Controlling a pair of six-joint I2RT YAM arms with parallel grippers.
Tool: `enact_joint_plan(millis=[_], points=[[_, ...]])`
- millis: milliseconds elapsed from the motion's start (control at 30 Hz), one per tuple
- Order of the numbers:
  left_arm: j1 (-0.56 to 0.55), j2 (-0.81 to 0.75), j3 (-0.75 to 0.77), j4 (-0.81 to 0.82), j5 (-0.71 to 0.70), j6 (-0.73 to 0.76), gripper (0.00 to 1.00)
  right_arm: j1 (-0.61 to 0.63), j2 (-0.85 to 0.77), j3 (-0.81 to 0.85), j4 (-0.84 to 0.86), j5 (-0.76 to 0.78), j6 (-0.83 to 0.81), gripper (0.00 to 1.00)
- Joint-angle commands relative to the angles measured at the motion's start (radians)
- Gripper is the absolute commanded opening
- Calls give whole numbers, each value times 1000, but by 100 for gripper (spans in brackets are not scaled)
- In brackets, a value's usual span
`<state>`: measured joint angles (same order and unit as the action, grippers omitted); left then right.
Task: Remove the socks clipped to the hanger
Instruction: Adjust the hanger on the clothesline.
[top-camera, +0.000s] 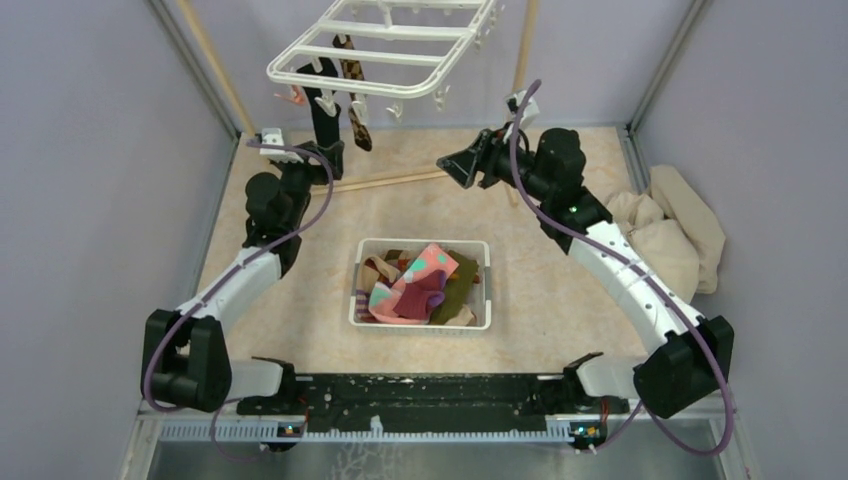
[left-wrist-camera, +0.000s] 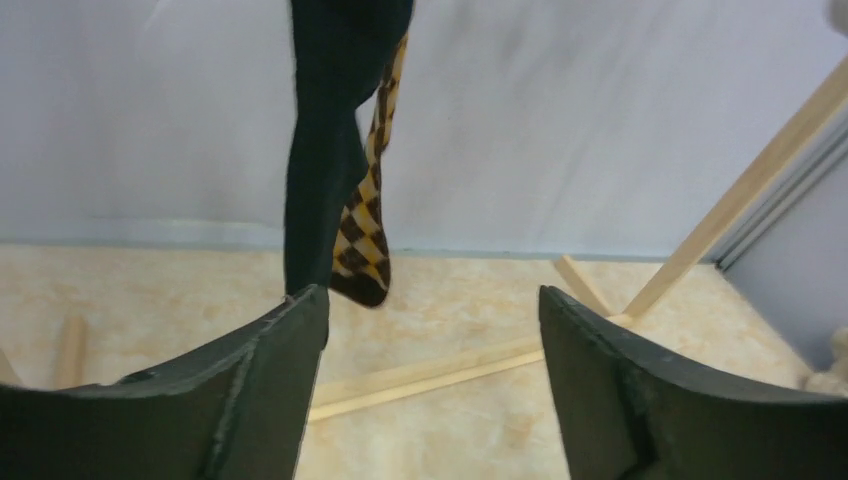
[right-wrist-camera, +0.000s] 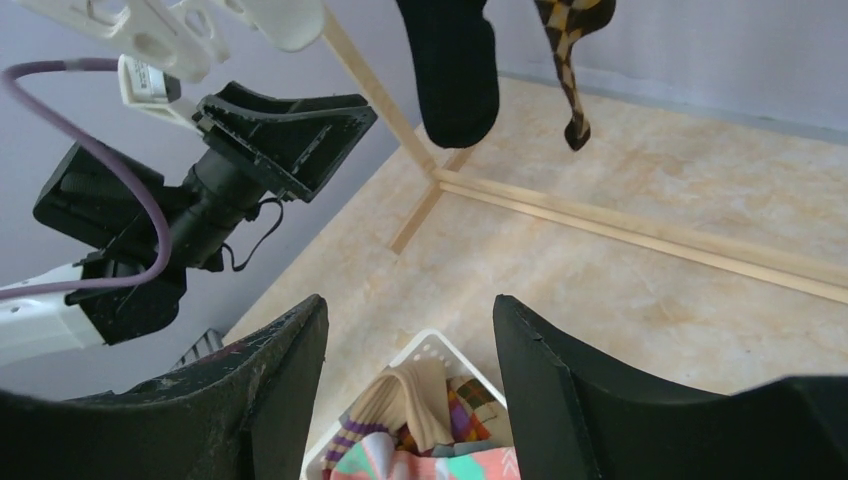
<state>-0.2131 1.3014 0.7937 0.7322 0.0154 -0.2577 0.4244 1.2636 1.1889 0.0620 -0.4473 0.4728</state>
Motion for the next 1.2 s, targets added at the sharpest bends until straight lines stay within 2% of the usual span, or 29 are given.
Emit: enact_joint_plan(millis=[0,33,233,367,500,667,833,933,1000,1167], points=[[4,-5,-15,-52,-93,22,95,29,33,3,45,36,-25,63],[4,-1,-13,-56,-101,24,98,31,37,0,48,37,-24,63],[4,32,-58,28,-227,40,99,36,52,-37,83,38,-5,62],[5,86,-51,89,-234,49,99,38,43,-33,77,35,-31,52],[4,45,-74,95,-234,40,99,85,-13,15,59,65,-105,53],[4,-48,-66,-60,-268,2,99,189,-48,148,-32,179,-218,54],[4,-153,-82,-207,-274,-49,99,309,-72,220,-40,301,-284,51],[3,-223,-102,-262,-277,-84,99,381,-67,245,-29,433,-338,50],[3,-255,-104,-305,-278,-106,99,410,-48,267,-28,549,-370,52],[3,-313,-99,-387,-275,-118,99,419,23,329,-19,660,-416,60]])
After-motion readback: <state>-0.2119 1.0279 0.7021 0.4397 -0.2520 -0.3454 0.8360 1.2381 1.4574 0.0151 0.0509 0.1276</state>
